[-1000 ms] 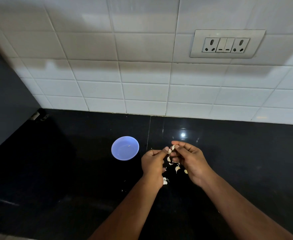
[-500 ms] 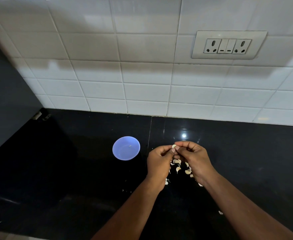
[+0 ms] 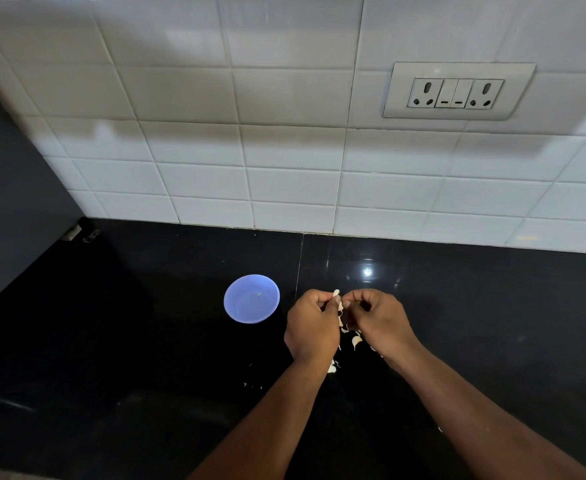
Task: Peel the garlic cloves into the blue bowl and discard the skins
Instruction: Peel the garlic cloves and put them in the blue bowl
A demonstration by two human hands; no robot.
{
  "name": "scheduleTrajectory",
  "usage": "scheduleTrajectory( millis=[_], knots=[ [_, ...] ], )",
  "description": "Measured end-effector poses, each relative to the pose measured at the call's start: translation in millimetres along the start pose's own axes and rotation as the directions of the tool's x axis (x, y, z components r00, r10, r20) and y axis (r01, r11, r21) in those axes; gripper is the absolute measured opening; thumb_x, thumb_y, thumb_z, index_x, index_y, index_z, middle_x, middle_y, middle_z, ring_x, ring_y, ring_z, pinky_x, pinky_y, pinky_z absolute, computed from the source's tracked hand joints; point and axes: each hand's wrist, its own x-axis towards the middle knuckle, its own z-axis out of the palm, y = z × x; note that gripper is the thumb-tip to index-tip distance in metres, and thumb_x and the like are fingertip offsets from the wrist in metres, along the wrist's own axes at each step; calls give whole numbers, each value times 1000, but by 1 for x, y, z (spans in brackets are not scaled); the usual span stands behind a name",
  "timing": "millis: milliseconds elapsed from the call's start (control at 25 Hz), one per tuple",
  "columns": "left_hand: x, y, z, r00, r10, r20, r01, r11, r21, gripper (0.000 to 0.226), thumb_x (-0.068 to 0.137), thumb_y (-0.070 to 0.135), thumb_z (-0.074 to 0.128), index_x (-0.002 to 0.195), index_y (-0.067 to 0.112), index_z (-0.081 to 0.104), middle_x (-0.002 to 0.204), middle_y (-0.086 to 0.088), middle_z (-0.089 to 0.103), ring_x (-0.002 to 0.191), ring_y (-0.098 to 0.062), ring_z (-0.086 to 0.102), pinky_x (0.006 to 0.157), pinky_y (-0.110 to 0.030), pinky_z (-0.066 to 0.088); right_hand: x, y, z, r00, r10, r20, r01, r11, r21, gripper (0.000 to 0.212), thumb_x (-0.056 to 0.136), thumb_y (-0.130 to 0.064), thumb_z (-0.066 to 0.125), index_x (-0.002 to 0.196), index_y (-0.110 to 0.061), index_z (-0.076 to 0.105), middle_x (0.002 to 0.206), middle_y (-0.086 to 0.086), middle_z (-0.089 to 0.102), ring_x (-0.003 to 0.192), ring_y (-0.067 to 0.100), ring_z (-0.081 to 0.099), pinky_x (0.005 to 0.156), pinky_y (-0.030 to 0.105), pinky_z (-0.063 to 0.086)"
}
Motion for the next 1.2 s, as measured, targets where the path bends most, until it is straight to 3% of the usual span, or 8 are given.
scheduleTrajectory(
  millis=[120,200,360,600,800,920,1080,1200],
  knots=[
    [5,-5,0,999,8,34,-5,996,-92,12,94,44,74,84,37,74,84,19,75,81,-2,70,78,-37,59,-1,0,-1,998,56,9,-57,992,116,16,100,-13,66,94,-17,80,77,6,78,75,21,76,70,28,63],
    [5,-8,0,995,54,86,-33,974,-224,19,95,36,75,78,42,75,81,17,76,78,-5,71,78,-40,61,-1,-2,-6,997,62,-34,-56,986,158,7,95,-16,75,91,-12,79,75,8,77,69,18,74,67,28,63],
    [3,-8,1,989,90,114,-49,946,-321,20,99,30,72,79,29,77,79,9,77,70,-2,68,71,-38,56,3,-5,-8,998,45,31,-53,940,336,12,94,-15,77,105,-11,77,90,13,78,76,19,73,72,33,62],
    [2,-10,-4,967,212,139,-186,966,-180,21,102,35,65,87,28,76,83,18,76,80,-3,71,80,-40,60,7,-1,-8,988,112,106,-147,890,432,14,97,-12,71,105,-7,81,93,15,79,80,15,70,65,26,55],
    [7,-17,-9,926,325,194,-329,944,-9,16,102,39,63,91,31,72,82,18,71,77,-7,67,73,-45,57,13,1,-16,951,200,235,-295,814,501,17,98,-8,67,109,0,77,89,16,75,71,14,64,57,23,54],
    [6,-18,-7,906,369,208,-370,928,-31,13,102,30,62,91,30,68,87,16,69,82,-9,66,75,-46,57,15,0,-14,937,214,276,-332,792,512,17,102,-11,63,110,-3,75,86,12,73,69,12,63,55,22,53],
    [4,-13,-2,960,230,160,-197,960,-199,14,100,24,67,88,29,73,87,12,74,84,-8,70,80,-42,60,14,-1,-8,963,194,187,-268,767,583,16,106,-10,55,114,-6,70,92,10,73,68,13,64,55,24,52],
    [1,-5,-6,986,92,141,-30,921,-388,5,96,26,75,93,24,79,86,7,78,77,-3,71,68,-31,58,9,-2,-7,984,137,118,-180,816,549,17,106,-10,57,115,-8,71,91,10,72,73,16,66,62,27,55]
  ],
)
